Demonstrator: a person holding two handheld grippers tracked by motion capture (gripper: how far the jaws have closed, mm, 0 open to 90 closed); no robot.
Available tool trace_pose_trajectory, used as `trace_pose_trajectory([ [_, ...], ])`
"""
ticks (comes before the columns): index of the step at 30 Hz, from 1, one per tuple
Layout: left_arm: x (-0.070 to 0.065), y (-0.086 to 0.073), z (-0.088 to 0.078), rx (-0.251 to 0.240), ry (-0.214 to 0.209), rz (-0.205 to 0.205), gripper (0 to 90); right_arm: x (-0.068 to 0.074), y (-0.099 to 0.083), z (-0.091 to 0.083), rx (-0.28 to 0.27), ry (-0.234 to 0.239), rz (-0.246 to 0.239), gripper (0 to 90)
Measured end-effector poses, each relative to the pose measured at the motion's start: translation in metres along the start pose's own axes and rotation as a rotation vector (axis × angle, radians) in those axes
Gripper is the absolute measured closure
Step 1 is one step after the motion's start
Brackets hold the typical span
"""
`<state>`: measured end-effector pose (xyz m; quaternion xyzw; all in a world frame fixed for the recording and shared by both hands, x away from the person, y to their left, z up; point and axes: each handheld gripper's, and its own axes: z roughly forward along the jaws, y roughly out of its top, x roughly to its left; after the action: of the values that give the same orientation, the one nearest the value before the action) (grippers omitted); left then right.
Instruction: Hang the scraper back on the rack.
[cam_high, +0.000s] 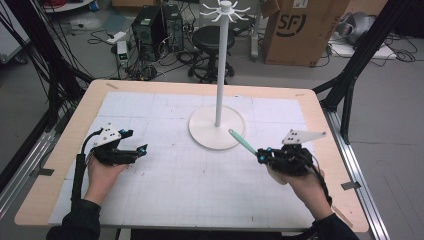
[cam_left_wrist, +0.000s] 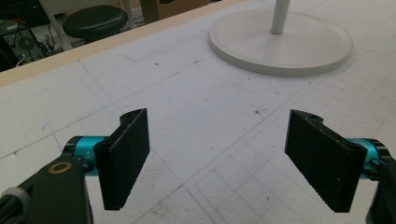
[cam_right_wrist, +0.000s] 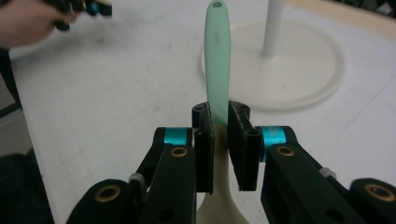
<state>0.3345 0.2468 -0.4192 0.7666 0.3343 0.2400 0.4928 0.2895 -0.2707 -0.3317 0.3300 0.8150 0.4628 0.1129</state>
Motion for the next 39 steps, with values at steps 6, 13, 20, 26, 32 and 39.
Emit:
trace_pose_trajectory([
  [6, 0.000, 0.000, 0.000, -0.002, -0.004, -0.007, 22.8, -0.009, 0.049, -0.030, -0.070, -0.002, -0.014, 81.3],
  [13, 0.001, -0.001, 0.001, 0.002, -0.010, -0.008, 22.9, -0.019, 0.094, -0.057, -0.145, 0.006, -0.014, 81.3],
  [20, 0.001, -0.001, 0.002, 0.005, -0.013, -0.007, 23.0, -0.020, 0.133, -0.075, -0.180, -0.007, -0.041, 81.3],
  [26, 0.001, -0.001, 0.002, 0.003, -0.017, -0.012, 23.1, -0.017, 0.162, -0.082, -0.198, -0.024, -0.060, 81.3],
  [32, 0.002, -0.002, 0.002, 0.001, -0.021, -0.015, 23.1, -0.012, 0.183, -0.086, -0.215, -0.031, -0.077, 81.3],
  [39, 0.001, -0.002, 0.002, 0.006, -0.027, -0.013, 23.2, -0.007, 0.198, -0.085, -0.246, -0.023, -0.084, 81.2],
])
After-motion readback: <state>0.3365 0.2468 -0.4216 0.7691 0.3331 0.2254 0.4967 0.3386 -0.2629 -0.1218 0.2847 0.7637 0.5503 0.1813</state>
